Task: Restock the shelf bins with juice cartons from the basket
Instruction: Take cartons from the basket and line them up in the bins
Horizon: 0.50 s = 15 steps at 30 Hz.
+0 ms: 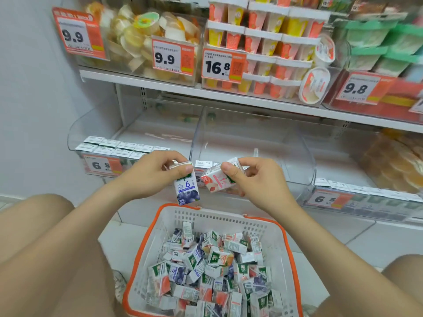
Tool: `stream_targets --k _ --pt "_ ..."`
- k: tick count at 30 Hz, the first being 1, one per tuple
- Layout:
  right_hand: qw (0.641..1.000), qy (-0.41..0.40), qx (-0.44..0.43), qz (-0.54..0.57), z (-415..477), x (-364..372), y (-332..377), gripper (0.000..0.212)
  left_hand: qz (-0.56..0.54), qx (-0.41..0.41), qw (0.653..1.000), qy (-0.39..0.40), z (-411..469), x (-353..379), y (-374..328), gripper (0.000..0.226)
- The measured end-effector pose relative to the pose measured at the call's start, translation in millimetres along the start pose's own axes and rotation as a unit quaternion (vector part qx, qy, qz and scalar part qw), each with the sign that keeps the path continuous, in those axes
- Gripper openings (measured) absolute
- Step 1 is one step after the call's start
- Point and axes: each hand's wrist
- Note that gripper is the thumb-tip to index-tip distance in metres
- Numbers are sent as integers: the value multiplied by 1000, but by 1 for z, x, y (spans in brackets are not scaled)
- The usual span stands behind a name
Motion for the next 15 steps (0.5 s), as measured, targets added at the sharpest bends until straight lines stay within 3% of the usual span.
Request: stream_targets --k 6,10,13,15 --pt "995 -44 -86 -8 32 32 45 16 137 23 973 -186 23 -38 24 27" --pt "979 -79 -164 -91 71 63 65 27 129 6 952 -277 31 -43 52 29" --pt "960 -19 -165 -225 105 90 66 39 114 1 948 -298 37 -41 60 28" --pt "941 39 -158 -298 121 108 65 31 121 9 953 -279 42 -41 60 29"
Point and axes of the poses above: each hand's wrist, its own z-axis towards the middle knuckle, its own x-axis out of the palm, y = z × x, and after that the axes turned 5 degrees about -y, right-handed
